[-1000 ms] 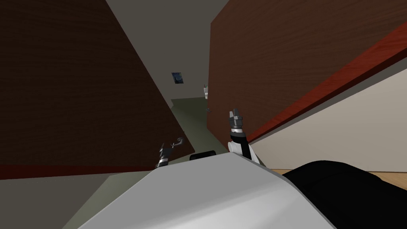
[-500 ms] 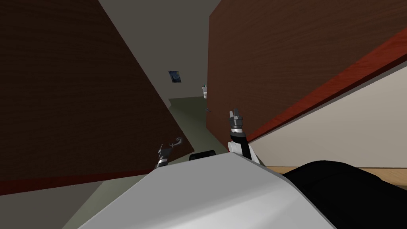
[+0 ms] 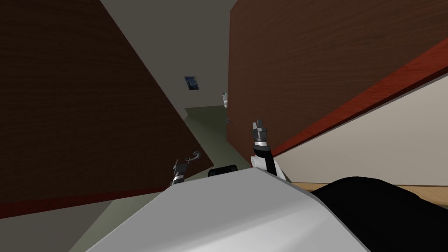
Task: Push the door open
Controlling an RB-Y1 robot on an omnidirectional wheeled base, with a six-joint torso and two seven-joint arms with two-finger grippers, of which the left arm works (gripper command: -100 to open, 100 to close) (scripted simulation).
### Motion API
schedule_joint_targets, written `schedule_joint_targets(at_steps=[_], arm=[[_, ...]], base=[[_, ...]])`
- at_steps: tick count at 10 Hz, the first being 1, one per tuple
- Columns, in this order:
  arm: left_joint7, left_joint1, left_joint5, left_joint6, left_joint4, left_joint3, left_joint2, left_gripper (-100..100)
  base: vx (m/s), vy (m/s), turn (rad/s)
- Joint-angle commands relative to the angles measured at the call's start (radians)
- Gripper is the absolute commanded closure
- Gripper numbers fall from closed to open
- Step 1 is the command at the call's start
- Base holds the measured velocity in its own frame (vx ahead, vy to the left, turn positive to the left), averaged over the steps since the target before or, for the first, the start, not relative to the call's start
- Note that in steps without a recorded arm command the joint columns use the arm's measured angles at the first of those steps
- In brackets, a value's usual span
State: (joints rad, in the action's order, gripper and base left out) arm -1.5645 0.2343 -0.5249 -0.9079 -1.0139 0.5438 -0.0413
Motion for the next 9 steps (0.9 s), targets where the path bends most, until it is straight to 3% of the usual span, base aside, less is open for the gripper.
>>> schedule_joint_targets(at_steps=[1,9], arm=[[0.05,-0.027,0.044,-0.02,-0.002,0.025,-0.026,100],[0.051,-0.027,0.044,-0.02,-0.002,0.025,-0.026,100]], base=[[0.029,0.029,-0.038],[0.006,0.001,-0.003]])
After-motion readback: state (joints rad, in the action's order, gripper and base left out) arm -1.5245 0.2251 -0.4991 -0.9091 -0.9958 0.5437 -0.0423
